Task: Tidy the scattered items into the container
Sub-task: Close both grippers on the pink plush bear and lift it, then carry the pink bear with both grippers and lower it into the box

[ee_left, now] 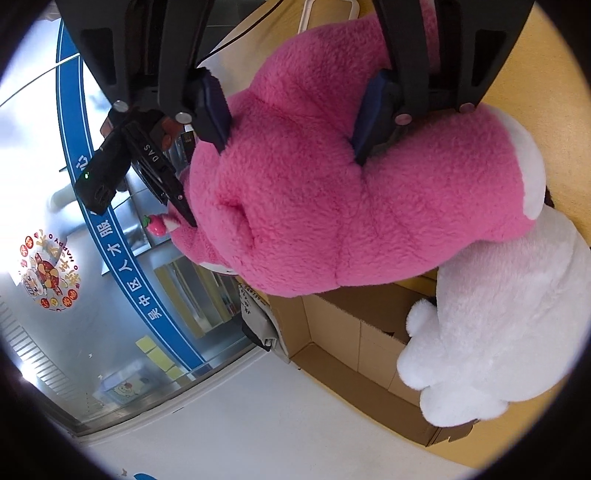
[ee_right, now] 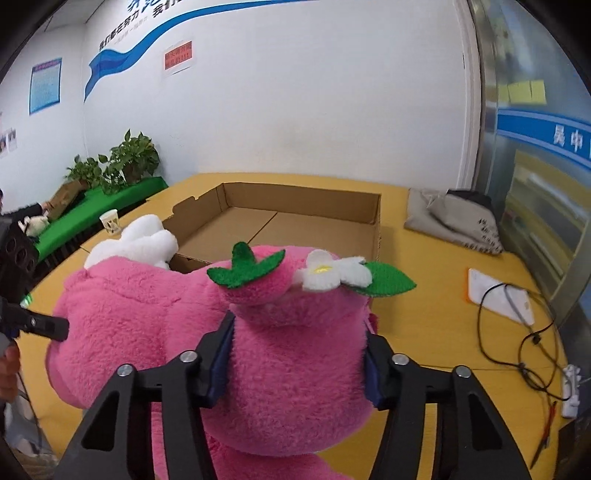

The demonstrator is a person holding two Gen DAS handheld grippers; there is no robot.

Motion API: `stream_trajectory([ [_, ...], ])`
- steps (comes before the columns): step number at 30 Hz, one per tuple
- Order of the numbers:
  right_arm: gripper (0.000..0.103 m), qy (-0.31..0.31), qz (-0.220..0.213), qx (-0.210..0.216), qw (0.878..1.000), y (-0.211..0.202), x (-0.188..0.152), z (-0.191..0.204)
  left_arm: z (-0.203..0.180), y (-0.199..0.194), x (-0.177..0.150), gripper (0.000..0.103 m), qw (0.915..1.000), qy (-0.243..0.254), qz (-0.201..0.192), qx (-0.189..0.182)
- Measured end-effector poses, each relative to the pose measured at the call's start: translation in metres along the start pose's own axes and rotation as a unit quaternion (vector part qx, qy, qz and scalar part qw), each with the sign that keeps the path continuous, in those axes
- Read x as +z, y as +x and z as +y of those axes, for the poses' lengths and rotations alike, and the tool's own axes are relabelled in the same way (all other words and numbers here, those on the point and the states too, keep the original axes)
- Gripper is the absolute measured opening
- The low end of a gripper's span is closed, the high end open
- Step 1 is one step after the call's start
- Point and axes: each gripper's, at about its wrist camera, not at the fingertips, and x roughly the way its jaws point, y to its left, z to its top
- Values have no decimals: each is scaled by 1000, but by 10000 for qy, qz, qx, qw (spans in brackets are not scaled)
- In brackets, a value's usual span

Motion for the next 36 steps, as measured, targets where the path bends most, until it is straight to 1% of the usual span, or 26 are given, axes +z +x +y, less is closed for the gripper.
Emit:
stream_trajectory([
  [2, 52, -40, -175, -127, 9998, -9, -2, 8, -1, -4, 0, 52, 10000, 53, -48, 6],
  [4, 50, 15, -344, -175, 9993, -19, 0, 15, -4, -11, 1, 49, 9999, 88, -107, 17],
  [5, 49, 34, -420, -180, 9990, -23, 1, 19, -7, -17, 2, 43, 9998, 110, -160, 17],
  [6, 49, 37, -531, -185, 9984, -30, 4, 24, -10, -23, 3, 40, 9997, 140, -221, 18],
  [10, 48, -105, -938, -221, 9953, -56, 23, 48, -32, -55, 18, 39, 9972, 469, -585, 5],
  [14, 48, -96, -1490, -217, 9886, -78, 52, 60, -63, -85, 52, 39, 9910, 1003, -886, 36],
  [17, 48, -72, -1838, -201, 9827, -83, 84, 60, -87, -100, 87, 39, 9849, 1361, -1067, 119],
  [19, 47, -65, -2004, -169, 9796, -81, 105, 59, -100, -109, 114, 39, 9826, 1434, -1177, 63],
  [21, 47, -43, -2177, -155, 9759, -75, 133, 55, -115, -117, 144, 39, 9778, 1615, -1336, 32],
  [24, 47, -12, -2360, -153, 9716, -66, 167, 50, -131, -120, 186, 39, 9694, 1937, -1494, 202],
  [26, 47, -6, -2383, -141, 9711, -54, 187, 45, -137, -118, 214, 39, 9643, 2122, -1548, 325],
  [28, 47, 38, -2364, -109, 9716, -35, 204, 38, -138, -112, 240, 39, 9618, 2203, -1589, 348],
  [31, 47, 125, -2280, -102, 9735, -1, 220, 26, -128, -93, 279, 38, 9614, 2250, -1534, 391],
  [33, 46, 202, -2182, -131, 9756, 27, 227, 17, -120, -74, 300, 31, 9627, 2265, -1403, 466],
  [36, 46, 395, -1991, -141, 9791, 69, 231, -2, -102, -35, 329, 31, 9669, 2200, -1144, 609],
])
